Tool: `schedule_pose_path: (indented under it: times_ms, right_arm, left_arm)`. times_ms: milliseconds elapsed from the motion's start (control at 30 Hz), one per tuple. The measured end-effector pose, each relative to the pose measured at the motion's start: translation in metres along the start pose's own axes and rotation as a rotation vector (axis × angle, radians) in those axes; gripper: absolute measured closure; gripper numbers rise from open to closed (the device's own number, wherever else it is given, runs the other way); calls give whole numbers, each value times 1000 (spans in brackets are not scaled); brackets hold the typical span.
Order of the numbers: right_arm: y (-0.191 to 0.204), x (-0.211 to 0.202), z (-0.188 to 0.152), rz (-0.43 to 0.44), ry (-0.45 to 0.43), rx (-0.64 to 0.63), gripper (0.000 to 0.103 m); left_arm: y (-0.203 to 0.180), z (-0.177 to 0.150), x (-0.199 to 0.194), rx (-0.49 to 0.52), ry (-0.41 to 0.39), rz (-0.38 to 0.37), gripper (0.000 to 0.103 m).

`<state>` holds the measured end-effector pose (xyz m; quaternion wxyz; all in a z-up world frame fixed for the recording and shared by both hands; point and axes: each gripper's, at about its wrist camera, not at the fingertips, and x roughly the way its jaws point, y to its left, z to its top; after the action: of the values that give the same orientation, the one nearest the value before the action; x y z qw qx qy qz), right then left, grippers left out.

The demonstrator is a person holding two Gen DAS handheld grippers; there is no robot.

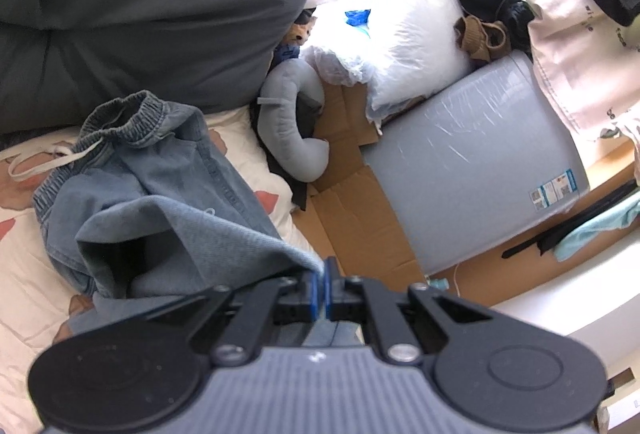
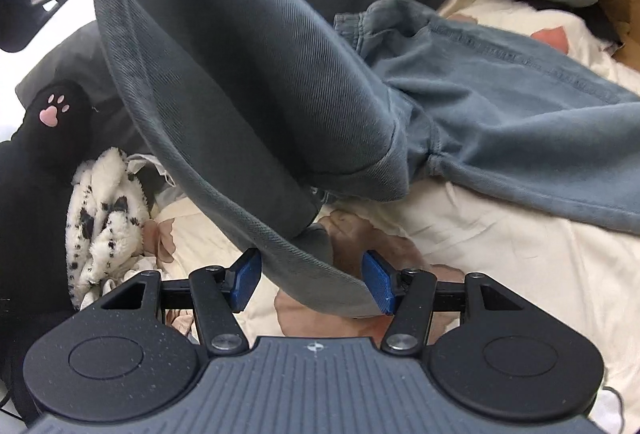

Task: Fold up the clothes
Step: 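Grasp the jeans leg hem with the right tool and lift it, then open the left tool while the right tool lays the held leg across the jeans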

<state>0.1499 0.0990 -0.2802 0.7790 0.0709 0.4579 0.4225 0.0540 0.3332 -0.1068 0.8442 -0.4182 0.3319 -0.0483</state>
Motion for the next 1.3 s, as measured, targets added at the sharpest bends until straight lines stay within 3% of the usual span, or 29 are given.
schedule_pose_path:
  times_ms: [67, 133, 167, 200, 267, 467, 733, 900, 1100, 1200, 1300]
  right_arm:
    - [4, 11, -2, 4, 17, -21, 41]
    - [6, 16, -4, 18, 30, -22, 57]
    - [6, 18, -5, 30, 41, -19, 78]
    - [6, 18, -4, 29, 51, -22, 86]
    - [6, 14, -3, 7, 70, -36, 89]
    - [-21, -23, 6, -77, 86, 34, 90]
    - [-38, -83, 22, -266, 159, -55, 92]
    - [-41, -145, 52, -382, 181, -109, 92]
    - [-59, -213, 75, -492, 164, -112, 93]
    - [-74, -236, 74, -534, 145, -84, 93]
    - [-92, -256, 69, -579, 124, -32, 94]
  left_arm:
    - [2, 0, -2, -3, -2, -2, 100]
    - [5, -1, -3, -5, -7, -2, 100]
    - [7, -2, -4, -5, -9, 0, 100]
    - [10, -3, -5, -7, -12, 1, 100]
    - [16, -5, -7, -23, -18, -2, 100]
    - [34, -17, -8, -84, -27, 5, 100]
    - [28, -46, 12, -53, 28, 3, 99]
    - [23, -65, 25, -31, 63, 2, 98]
    - [7, -90, 63, 40, 175, -23, 90]
    - [5, -101, 73, 81, 226, -24, 80]
    - [13, -102, 70, 112, 234, 26, 75]
